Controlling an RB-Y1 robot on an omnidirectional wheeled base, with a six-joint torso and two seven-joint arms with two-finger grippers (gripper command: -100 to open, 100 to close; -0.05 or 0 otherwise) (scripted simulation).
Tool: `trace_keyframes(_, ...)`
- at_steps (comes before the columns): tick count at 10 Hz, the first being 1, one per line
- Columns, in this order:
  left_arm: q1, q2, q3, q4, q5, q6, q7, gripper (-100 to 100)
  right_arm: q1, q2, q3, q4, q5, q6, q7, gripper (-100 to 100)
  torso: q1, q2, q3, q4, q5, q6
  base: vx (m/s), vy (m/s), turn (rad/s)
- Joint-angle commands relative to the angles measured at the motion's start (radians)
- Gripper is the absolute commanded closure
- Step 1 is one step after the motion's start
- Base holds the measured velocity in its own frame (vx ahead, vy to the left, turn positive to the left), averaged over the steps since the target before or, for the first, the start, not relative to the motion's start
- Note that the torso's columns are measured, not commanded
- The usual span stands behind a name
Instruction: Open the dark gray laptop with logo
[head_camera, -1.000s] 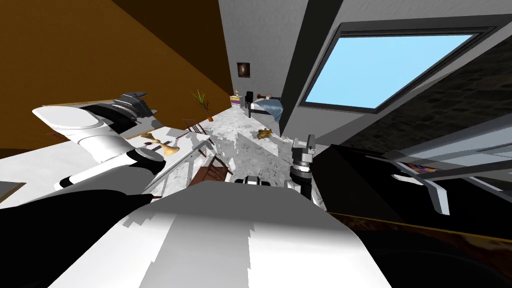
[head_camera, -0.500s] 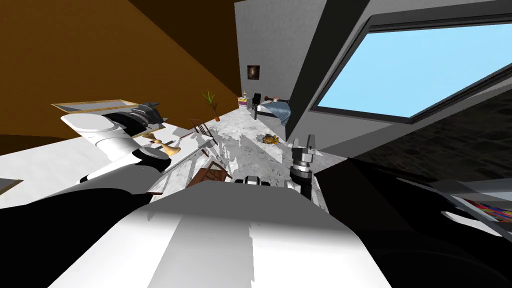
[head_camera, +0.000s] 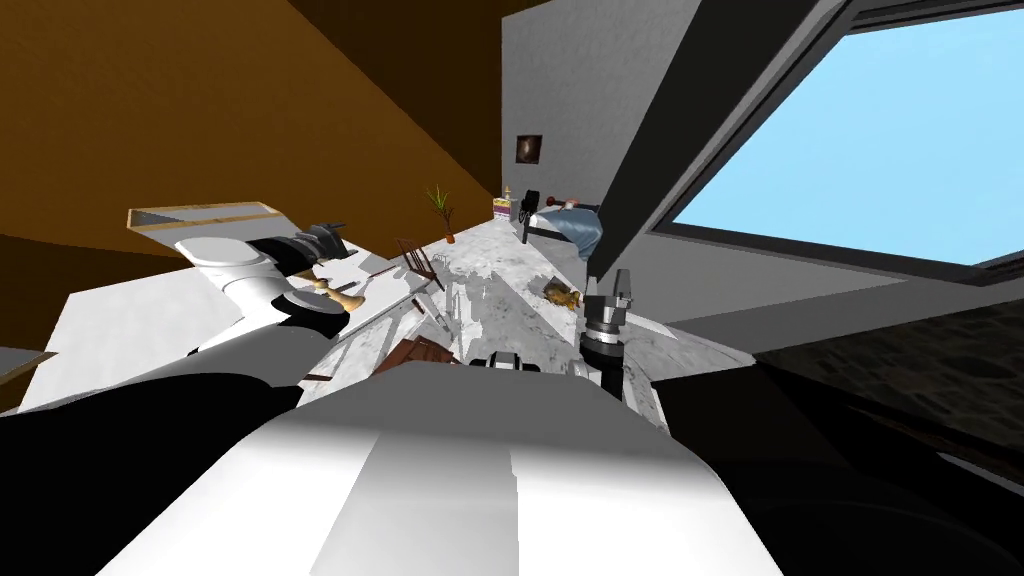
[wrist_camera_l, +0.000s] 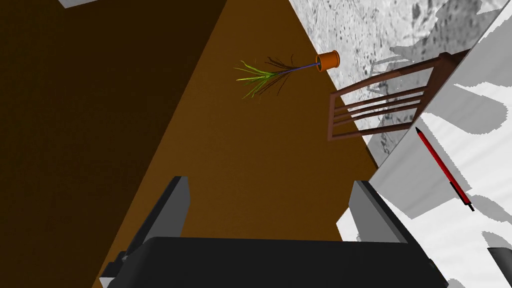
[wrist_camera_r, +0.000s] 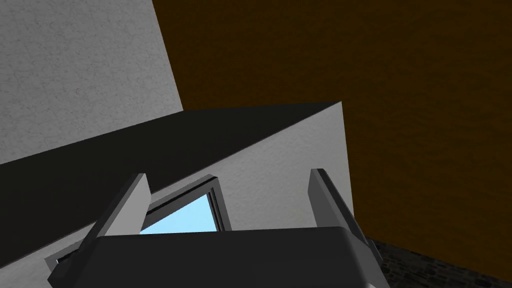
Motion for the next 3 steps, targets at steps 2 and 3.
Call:
trace_keyframes(2, -0.026, -0.022, 0.057, 0.055, -0.103, -0.065, 0.025, -100, -0.001, 0.0, 0.0, 0.0, 0.0, 0.0, 0.0, 0, 0.002, 0.011, 0.006, 0.003, 0.0, 0.001, 0.179, -0.014, 0.139)
trace_keyframes(3, -0.026, -0.022, 0.057, 0.055, -0.128, -0.071, 0.025, -100, 0.0, 0.0, 0.0, 0.0, 0.0, 0.0, 0.0, 0, 0.006, 0.005, 0.004, 0.002, 0.002, -0.002, 0.332, -0.024, 0.427)
